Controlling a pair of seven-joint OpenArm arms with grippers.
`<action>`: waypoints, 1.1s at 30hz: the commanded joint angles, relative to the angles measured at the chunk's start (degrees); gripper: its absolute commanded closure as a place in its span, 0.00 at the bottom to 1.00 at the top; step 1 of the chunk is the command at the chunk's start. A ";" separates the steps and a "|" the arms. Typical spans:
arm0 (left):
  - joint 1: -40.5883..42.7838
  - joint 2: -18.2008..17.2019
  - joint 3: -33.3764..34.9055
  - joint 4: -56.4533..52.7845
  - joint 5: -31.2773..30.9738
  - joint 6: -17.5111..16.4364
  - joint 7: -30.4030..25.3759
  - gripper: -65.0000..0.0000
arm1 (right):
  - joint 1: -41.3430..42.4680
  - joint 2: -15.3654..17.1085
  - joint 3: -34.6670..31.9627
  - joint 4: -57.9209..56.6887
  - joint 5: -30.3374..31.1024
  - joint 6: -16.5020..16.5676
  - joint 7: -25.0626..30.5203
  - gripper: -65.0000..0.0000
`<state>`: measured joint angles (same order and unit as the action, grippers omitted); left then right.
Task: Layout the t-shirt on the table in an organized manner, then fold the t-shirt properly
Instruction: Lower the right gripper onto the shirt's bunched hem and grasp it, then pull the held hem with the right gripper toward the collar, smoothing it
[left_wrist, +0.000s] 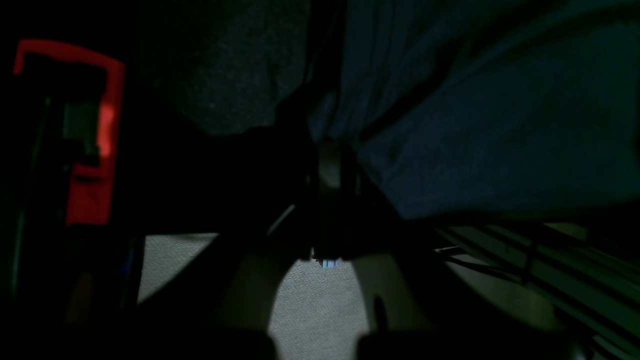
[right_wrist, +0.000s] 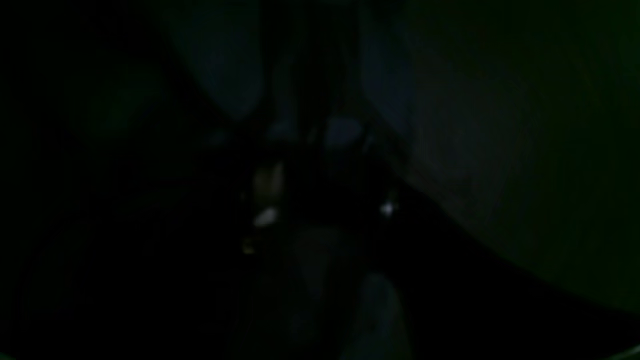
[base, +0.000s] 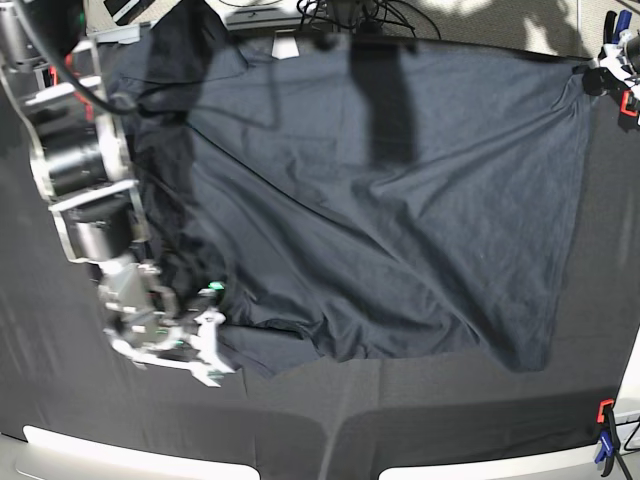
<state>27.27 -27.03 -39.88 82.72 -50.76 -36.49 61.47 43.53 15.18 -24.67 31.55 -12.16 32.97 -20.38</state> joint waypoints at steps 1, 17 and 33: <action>0.17 -1.11 -0.59 0.59 -0.26 -0.15 -0.28 1.00 | 2.49 0.48 0.20 0.76 -0.15 -0.48 1.36 0.86; 0.20 -1.09 -0.59 0.57 -0.26 -0.15 -0.26 1.00 | 7.98 -4.96 1.73 0.76 -8.79 -41.51 16.74 1.00; 0.20 -1.11 -0.59 0.57 -0.28 -0.15 0.11 1.00 | 14.19 -6.73 10.14 0.61 -8.44 -31.61 17.16 0.59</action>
<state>27.27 -27.03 -39.88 82.72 -50.92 -36.49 61.69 54.96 8.40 -14.76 31.27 -20.21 1.76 -4.54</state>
